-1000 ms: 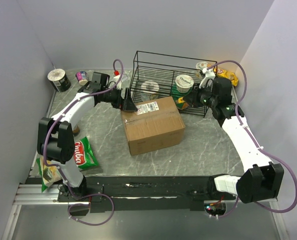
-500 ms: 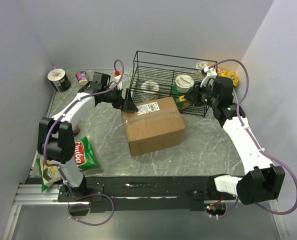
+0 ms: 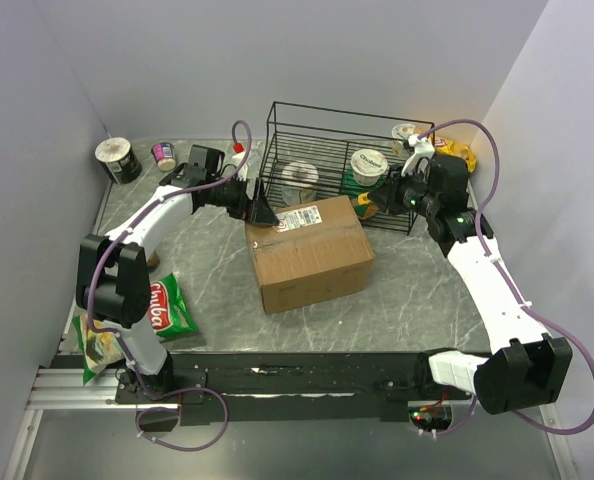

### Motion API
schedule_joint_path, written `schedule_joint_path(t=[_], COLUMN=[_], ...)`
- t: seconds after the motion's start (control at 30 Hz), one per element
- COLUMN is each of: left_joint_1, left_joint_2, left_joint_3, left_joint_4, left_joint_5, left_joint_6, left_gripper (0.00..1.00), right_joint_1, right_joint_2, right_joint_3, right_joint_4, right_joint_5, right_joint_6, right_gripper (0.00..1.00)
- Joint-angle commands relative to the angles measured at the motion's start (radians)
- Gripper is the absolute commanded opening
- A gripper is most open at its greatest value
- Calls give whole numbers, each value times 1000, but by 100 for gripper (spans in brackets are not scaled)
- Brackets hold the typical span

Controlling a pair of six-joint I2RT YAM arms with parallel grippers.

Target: Unpack the express box

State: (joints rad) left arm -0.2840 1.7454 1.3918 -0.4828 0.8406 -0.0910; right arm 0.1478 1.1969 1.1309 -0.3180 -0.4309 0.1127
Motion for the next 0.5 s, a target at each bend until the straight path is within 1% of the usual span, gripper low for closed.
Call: schedule_joint_path(t=[0.0,0.47], left_joint_1=[-24,-26], left_joint_2=[31,25], left_joint_3=[-11,-25], left_joint_4=[-80,-77], left_joint_5=[-69,-72], left_joint_6=[50,50], left_gripper=[95,95], right_joint_1=[10,22], right_joint_2=[-39,-54], right_joint_3=[-3,3], right_joint_4=[-3,-10], right_joint_5=[17,47], right_joint_6=[-19,-34], right_gripper=[0,0])
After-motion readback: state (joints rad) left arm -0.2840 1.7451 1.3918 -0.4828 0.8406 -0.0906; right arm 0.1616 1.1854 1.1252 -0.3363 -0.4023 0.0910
